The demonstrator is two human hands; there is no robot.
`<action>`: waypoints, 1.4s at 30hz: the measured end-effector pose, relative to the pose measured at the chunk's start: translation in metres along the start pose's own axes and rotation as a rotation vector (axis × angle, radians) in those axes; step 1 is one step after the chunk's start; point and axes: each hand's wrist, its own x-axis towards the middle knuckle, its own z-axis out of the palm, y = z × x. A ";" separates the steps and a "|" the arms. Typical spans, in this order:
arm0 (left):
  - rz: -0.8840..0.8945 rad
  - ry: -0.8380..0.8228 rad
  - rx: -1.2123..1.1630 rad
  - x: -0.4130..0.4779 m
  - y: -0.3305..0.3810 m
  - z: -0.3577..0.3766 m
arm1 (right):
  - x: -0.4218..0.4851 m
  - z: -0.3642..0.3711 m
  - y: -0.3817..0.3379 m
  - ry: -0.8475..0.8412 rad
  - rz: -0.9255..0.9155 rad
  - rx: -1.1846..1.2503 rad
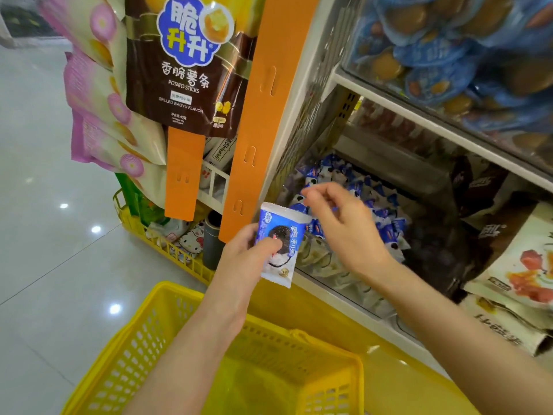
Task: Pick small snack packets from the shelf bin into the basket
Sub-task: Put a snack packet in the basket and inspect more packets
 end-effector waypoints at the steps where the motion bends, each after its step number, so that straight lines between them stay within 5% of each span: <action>1: 0.009 -0.013 0.021 -0.003 -0.002 0.001 | -0.010 0.001 -0.002 -0.036 0.012 0.018; 8: 0.067 -0.098 0.193 -0.021 -0.015 0.001 | -0.052 -0.002 0.003 -0.129 0.266 0.337; 13: 0.186 -0.122 0.325 -0.030 -0.019 0.000 | -0.077 0.005 0.011 -0.163 0.241 0.377; 24: 0.135 -0.052 0.385 -0.030 -0.035 0.003 | -0.101 0.014 0.021 0.079 -0.233 -0.221; 34: 0.042 -0.020 0.162 -0.033 -0.037 0.004 | -0.089 -0.005 0.023 0.091 0.496 0.663; 39: 0.198 0.073 0.266 -0.034 -0.035 -0.003 | -0.099 -0.006 0.028 -0.275 0.488 0.207; 42: 0.246 0.053 0.327 -0.038 -0.036 -0.002 | -0.104 -0.001 0.030 -0.338 0.406 0.074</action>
